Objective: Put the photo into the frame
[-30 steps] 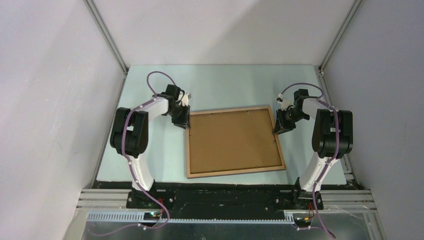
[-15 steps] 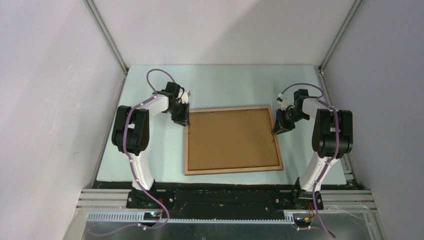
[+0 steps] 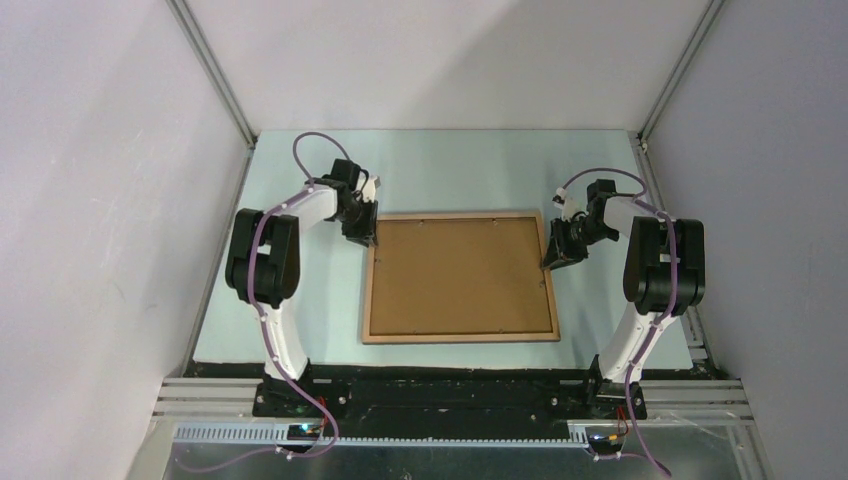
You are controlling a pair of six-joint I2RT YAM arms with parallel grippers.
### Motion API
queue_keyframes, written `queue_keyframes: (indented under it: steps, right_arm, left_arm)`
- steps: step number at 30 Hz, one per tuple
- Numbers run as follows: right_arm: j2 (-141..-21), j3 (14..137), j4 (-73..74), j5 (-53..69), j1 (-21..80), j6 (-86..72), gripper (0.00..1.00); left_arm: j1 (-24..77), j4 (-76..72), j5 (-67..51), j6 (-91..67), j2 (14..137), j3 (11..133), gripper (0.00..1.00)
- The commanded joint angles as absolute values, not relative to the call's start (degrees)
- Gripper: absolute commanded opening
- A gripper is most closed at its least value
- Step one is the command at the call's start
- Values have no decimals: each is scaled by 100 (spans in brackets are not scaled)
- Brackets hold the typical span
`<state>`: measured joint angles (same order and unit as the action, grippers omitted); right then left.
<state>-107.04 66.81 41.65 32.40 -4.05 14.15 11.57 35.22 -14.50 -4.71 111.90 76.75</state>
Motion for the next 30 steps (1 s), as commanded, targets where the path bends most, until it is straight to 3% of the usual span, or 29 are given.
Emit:
queue_keyframes:
  steps: [1,13,19,30]
  right_arm:
    - [-10522,6642,4340,3804,-404,1388,26]
    - [-10270,6502,4348,3648,-372,1336,50]
    - [-10055,6371,4448,3294,-316,1514,56]
    - [-9758,6002,4321,2513,-18,1554,57]
  left_arm:
    - [1090,3336,-1257,-164,11150,7989,1]
    - [1091,3302,-1286,-443,11175,7862,0]
    - [1090,3241,-1239,-627,11184,7728,0]
    - [1090,3203,-1278,-650,11178,7684,0]
